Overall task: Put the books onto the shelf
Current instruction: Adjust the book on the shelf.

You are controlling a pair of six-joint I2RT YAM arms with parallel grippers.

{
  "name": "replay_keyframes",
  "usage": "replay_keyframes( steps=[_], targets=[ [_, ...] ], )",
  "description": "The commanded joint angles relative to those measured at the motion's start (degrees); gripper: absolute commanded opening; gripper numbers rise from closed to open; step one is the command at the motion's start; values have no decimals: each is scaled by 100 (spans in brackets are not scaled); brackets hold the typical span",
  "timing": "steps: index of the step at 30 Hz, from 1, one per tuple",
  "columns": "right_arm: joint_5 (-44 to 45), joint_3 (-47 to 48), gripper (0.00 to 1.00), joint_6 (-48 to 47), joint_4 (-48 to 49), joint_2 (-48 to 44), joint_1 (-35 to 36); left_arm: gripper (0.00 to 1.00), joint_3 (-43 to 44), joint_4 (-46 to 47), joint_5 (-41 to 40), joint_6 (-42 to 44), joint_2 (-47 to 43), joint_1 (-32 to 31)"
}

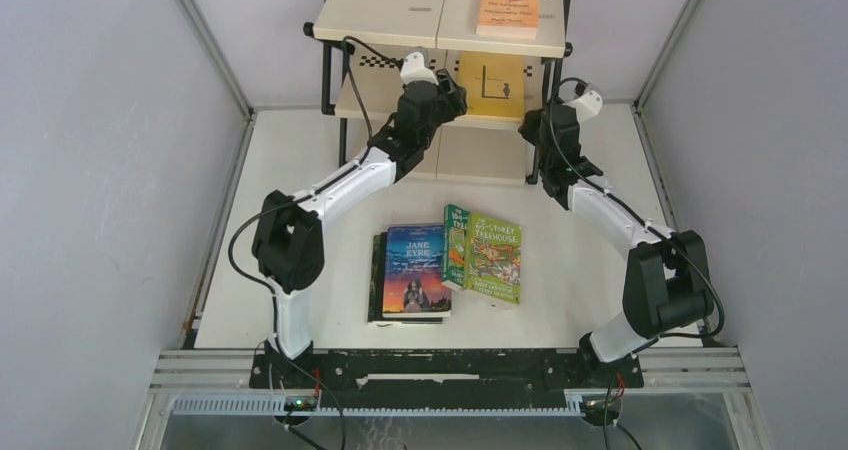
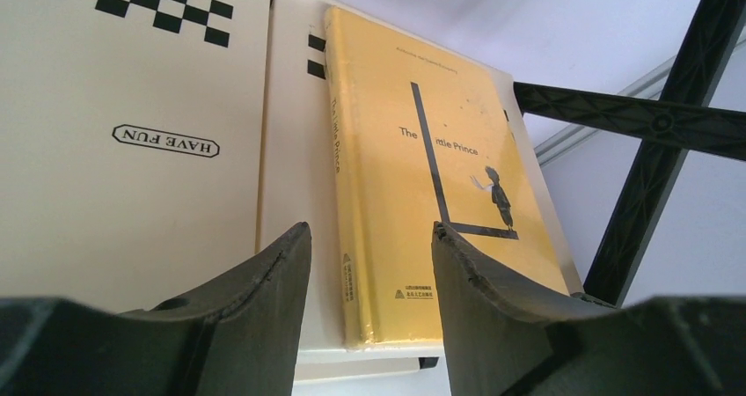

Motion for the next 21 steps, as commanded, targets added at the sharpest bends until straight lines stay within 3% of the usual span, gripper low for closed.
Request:
replay_keyframes(
  steps=[1, 21],
  targets=[
    [-61, 16, 0, 47, 180, -264, -18, 58, 87, 17, -22, -10, -239, 21],
    [-140, 9, 0, 13, 167, -364, -43, 58, 1413, -1226, 552, -46, 538, 70]
  ],
)
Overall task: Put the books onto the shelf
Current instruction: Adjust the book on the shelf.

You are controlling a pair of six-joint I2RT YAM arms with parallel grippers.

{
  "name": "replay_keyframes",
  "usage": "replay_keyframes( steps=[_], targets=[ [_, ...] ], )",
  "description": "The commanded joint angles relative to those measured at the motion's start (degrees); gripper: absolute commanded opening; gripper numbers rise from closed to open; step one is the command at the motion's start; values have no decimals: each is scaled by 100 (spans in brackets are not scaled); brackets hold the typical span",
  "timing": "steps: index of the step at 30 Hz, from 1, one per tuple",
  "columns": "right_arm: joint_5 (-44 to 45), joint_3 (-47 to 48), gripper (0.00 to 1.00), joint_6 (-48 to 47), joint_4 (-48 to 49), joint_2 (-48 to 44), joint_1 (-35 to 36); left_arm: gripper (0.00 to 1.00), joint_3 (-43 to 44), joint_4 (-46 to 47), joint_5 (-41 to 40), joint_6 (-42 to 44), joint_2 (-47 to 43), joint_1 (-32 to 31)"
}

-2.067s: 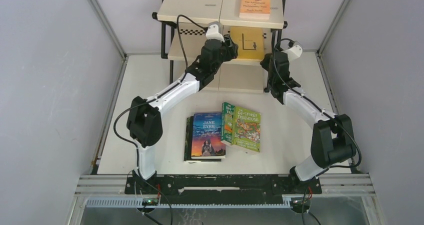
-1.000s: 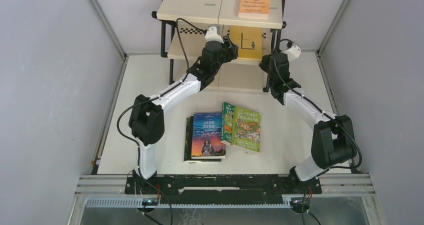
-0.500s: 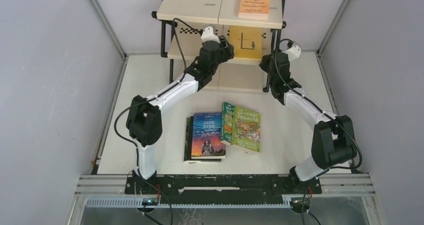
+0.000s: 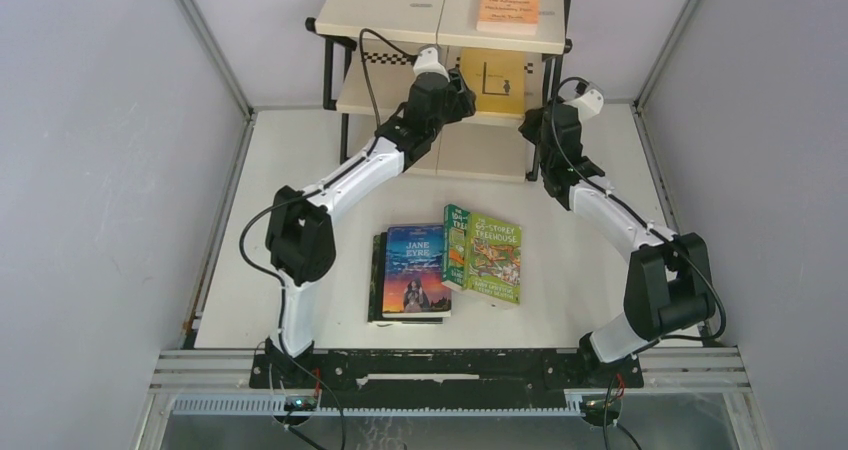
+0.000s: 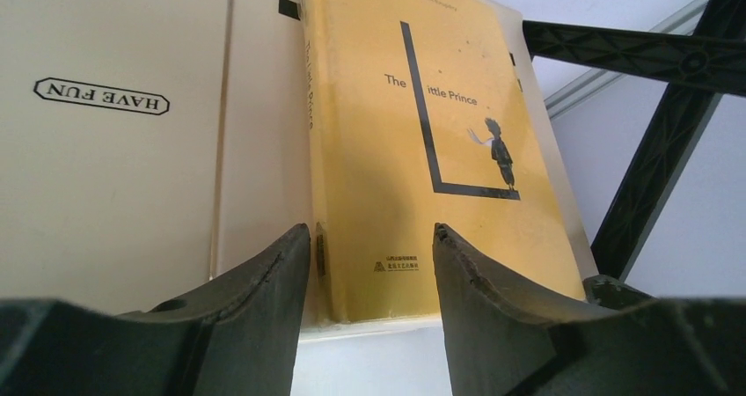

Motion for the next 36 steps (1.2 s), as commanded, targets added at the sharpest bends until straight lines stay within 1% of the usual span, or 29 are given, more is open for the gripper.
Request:
replay_keyframes(
  steps=[1, 7, 14, 22, 36],
  targets=[
    [-53, 13, 0, 12, 165, -326, -29, 58, 496, -203, 167, -49, 75, 52],
    [-71, 9, 0, -5, 148, -360, -33, 58, 666, -255, 335, -84, 169, 53],
    [-54, 9, 0, -1, 122, -377, -40, 58, 692, -62, 642, -93, 199, 52],
    [-54, 15, 0, -55, 108, -438, -139, 59, 944, 4, 893, -130, 400, 48],
    [-23, 12, 0, -99, 99, -439, -277, 59, 1366, -58, 1015, -171, 733, 43]
  ],
)
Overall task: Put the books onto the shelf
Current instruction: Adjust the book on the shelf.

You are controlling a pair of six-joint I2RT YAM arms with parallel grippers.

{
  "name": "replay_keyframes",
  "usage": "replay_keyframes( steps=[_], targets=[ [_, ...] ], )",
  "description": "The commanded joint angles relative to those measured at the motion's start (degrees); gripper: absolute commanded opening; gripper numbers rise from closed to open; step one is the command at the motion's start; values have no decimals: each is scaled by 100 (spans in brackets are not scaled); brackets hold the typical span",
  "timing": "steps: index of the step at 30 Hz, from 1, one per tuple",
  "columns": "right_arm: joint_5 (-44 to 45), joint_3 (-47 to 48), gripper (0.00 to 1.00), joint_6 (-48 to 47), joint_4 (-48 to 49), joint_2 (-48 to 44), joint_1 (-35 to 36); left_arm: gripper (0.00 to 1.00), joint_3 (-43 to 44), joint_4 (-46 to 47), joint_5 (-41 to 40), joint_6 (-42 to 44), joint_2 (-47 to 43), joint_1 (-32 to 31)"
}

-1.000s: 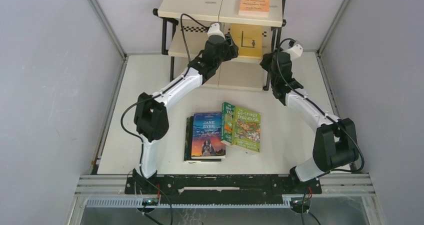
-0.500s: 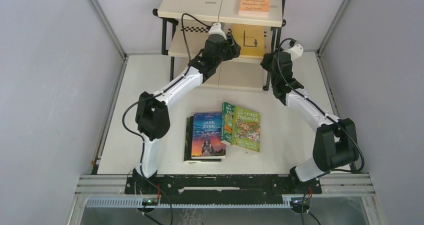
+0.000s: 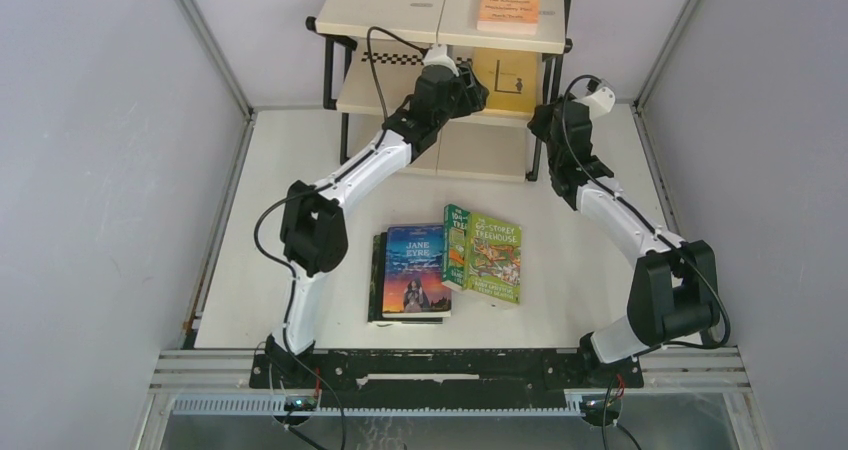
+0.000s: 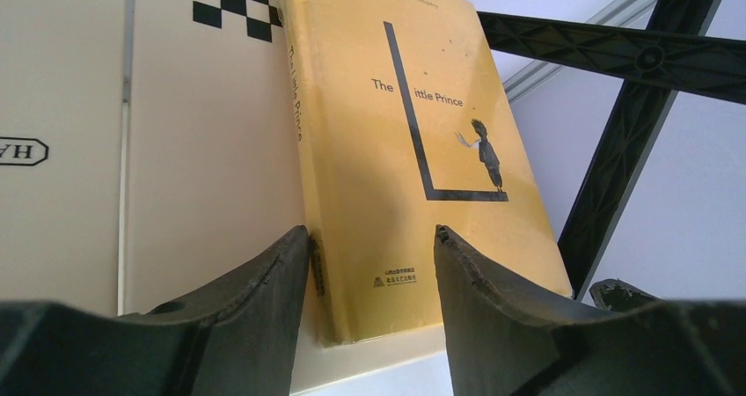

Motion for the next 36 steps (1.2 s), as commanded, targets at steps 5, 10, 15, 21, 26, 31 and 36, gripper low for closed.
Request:
replay_keyframes(
  steps=[5, 10, 15, 21, 26, 31, 36],
  targets=[
    [42, 15, 0, -109, 108, -253, -120, 59, 392, 155, 234, -115, 39, -1],
    [52, 11, 3, -121, 56, -300, -169, 63, 114, 147, 67, -196, -134, -2],
    [48, 12, 11, -138, -26, -368, -211, 69, -302, 169, -178, -247, -422, 5],
    [18, 9, 27, -121, -149, -463, -210, 74, -872, 192, -618, -274, -954, 23],
    [-1, -131, 34, -71, -161, -601, -223, 76, -1532, 195, -948, -440, -1509, 66],
    [-29, -309, 35, 4, -232, -776, -242, 78, -2368, 229, -1187, -774, -2206, 169],
    [-124, -370, 36, 86, -378, -899, -236, 83, -3398, 291, -1458, -1451, -3041, 313]
  ],
)
